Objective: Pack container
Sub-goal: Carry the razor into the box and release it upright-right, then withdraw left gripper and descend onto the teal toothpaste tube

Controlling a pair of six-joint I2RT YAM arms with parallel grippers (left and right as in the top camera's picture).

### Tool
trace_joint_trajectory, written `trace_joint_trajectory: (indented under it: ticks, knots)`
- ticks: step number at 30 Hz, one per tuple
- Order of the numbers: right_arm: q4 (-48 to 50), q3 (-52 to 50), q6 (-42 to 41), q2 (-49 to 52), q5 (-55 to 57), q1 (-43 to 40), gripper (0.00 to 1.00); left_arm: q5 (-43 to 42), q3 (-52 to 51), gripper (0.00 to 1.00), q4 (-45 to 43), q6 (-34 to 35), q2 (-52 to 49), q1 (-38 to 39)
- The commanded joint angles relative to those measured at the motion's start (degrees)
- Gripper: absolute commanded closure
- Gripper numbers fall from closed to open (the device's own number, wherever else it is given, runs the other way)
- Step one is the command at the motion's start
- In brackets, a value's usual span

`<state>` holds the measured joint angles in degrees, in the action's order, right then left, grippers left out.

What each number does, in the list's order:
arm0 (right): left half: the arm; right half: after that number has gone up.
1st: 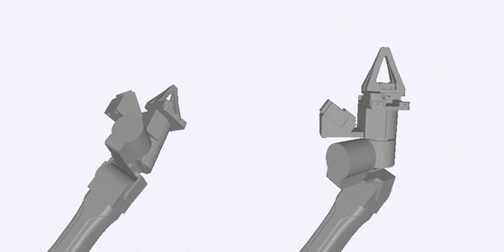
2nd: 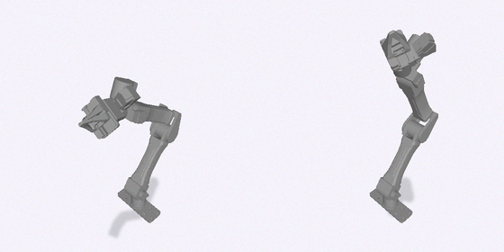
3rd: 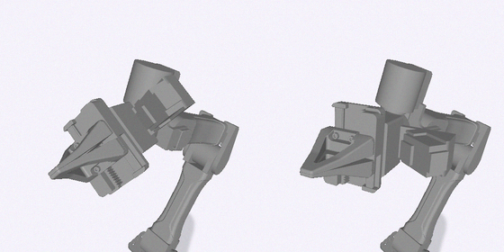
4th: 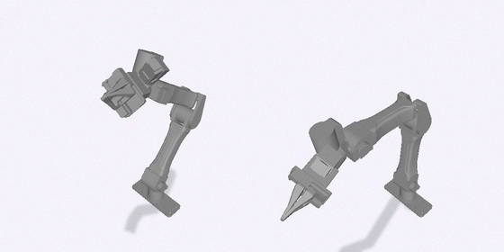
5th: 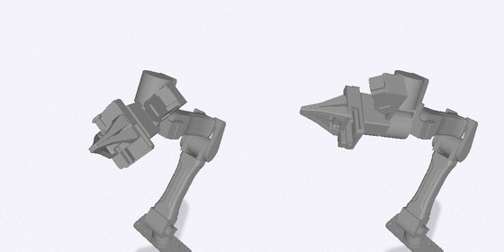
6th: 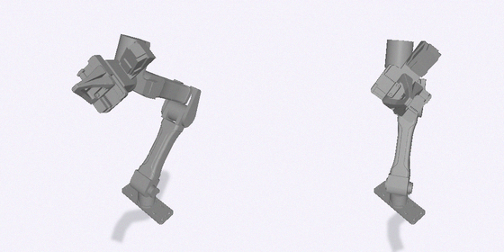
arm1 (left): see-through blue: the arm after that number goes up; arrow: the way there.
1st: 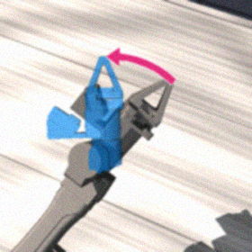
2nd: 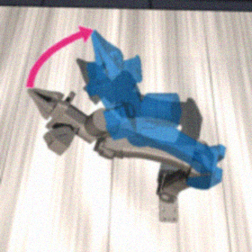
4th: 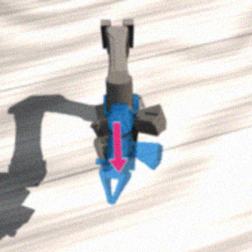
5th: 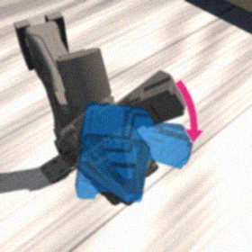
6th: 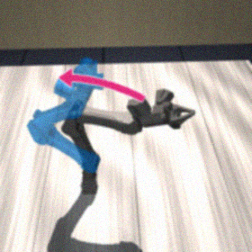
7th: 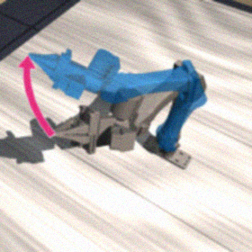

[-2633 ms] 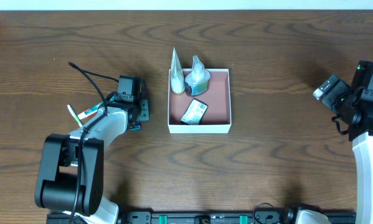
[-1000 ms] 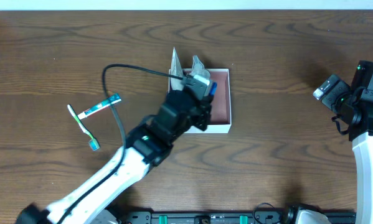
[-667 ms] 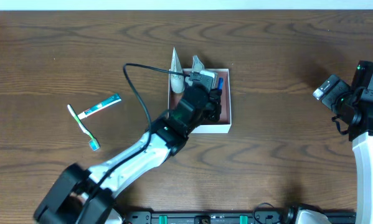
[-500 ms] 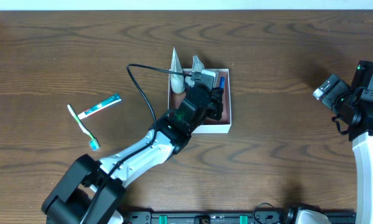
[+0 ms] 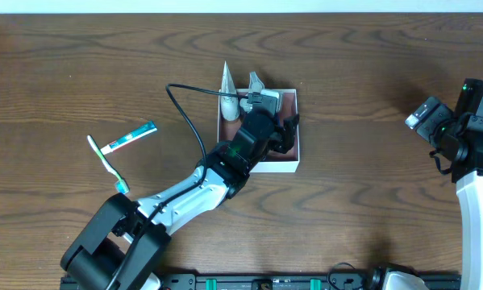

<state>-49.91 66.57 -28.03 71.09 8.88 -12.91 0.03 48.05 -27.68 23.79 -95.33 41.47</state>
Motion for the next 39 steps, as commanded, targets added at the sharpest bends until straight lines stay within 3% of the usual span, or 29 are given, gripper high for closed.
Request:
trace_joint_trajectory:
  ticks: [1,8,14,19,20,25,27,35,39]
  knots:
    - [-0.04,0.50,-0.20,-0.33,0.76,-0.42,0.01,0.66,0.79,0.38,0.24,-0.37,0.94,0.00]
    - [-0.04,0.50,-0.22,-0.33,0.76,-0.42,0.01,1.09,0.79,0.38,13.33,-4.11,11.87,-0.04]
    - [-0.04,0.50,-0.20,-0.33,0.76,-0.44,0.01,15.19,0.79,0.39,35.41,-4.74,27.23,-2.60]
    - [-0.04,0.50,-0.20,-0.33,0.76,-0.42,0.01,24.04,0.79,0.38,48.70,-5.14,34.75,-11.89]
    - [-0.07,0.50,-0.20,-0.33,0.76,-0.42,0.01,25.44,0.76,0.33,50.10,-5.14,34.91,-14.49]
    - [-0.04,0.50,-0.22,-0.33,0.76,-0.42,0.01,26.18,0.39,0.18,50.99,-5.16,32.17,-26.60]
    - [-0.04,0.50,-0.20,-0.33,0.76,-0.44,0.01,26.18,0.39,0.03,49.90,-6.12,29.86,-30.95]
    - [-0.04,0.50,-0.20,-0.33,0.76,-0.42,0.01,25.44,0.39,0.02,45.16,-15.10,17.09,-41.86]
    - [-0.04,0.50,-0.20,-0.33,0.76,-0.42,0.01,18.64,0.39,0.02,41.83,-27.80,11.32,-43.36]
